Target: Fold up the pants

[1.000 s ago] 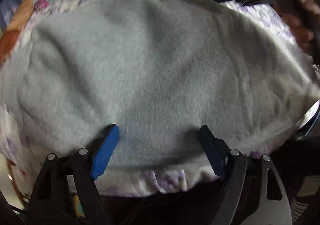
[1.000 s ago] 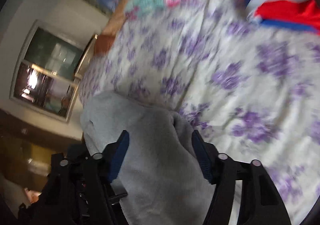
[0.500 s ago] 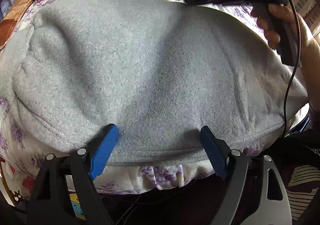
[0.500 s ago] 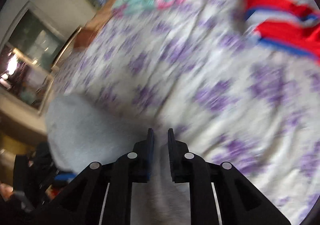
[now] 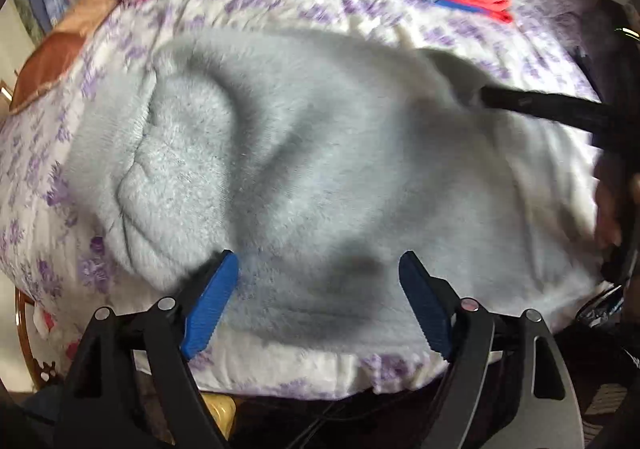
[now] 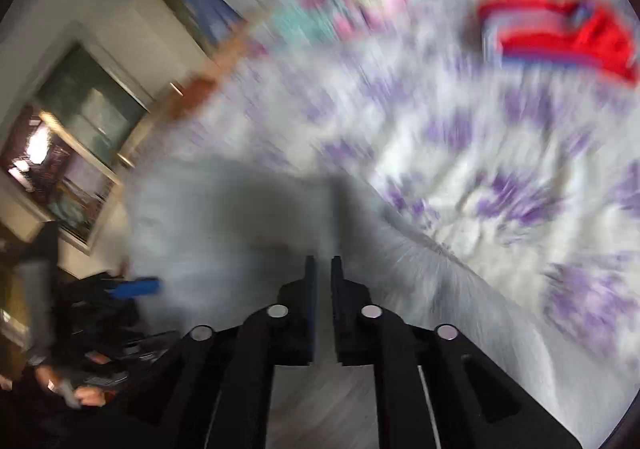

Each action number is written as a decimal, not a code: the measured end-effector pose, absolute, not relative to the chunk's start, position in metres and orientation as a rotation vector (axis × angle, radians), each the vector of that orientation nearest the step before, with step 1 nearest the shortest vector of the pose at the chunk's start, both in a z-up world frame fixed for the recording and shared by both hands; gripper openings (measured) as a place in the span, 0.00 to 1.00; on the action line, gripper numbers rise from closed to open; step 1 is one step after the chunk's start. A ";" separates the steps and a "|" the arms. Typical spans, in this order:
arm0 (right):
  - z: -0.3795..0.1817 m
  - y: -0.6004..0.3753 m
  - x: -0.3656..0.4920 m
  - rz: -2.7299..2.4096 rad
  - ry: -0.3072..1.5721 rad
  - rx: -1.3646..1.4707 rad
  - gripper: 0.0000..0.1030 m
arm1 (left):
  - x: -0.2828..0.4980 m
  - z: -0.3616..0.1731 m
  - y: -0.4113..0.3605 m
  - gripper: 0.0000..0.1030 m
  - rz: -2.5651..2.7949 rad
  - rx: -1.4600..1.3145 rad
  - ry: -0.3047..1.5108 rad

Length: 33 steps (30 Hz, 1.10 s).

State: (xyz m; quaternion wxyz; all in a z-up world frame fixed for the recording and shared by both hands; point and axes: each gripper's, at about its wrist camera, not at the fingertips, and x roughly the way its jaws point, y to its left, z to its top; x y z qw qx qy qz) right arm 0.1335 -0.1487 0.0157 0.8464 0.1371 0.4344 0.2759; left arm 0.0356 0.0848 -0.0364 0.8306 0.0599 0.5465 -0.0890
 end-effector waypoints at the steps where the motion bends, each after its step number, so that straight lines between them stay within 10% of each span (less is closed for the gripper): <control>1: 0.031 -0.156 0.113 0.565 0.844 0.271 0.46 | 0.029 -0.030 0.084 0.78 -0.197 0.122 1.139; 4: 0.081 -0.215 0.007 0.361 0.507 0.269 0.80 | 0.016 -0.011 0.072 0.78 -0.259 0.099 1.070; 12: 0.042 -0.368 -0.166 -0.105 0.450 0.626 0.89 | 0.006 -0.001 0.016 0.85 -0.439 0.064 0.959; 22: -0.033 -0.406 -0.138 -0.206 0.497 0.858 0.91 | 0.026 -0.042 0.010 0.85 -0.379 0.049 1.027; 23: -0.036 -0.407 -0.140 -0.201 0.472 0.842 0.88 | 0.026 -0.047 0.012 0.85 -0.372 0.042 1.036; 25: -0.037 -0.401 -0.131 -0.148 0.430 0.818 0.27 | 0.027 -0.058 0.016 0.85 -0.373 0.024 1.053; 33: 0.060 -0.322 -0.118 -0.035 0.343 0.434 0.23 | 0.013 -0.047 0.028 0.85 -0.354 0.035 0.976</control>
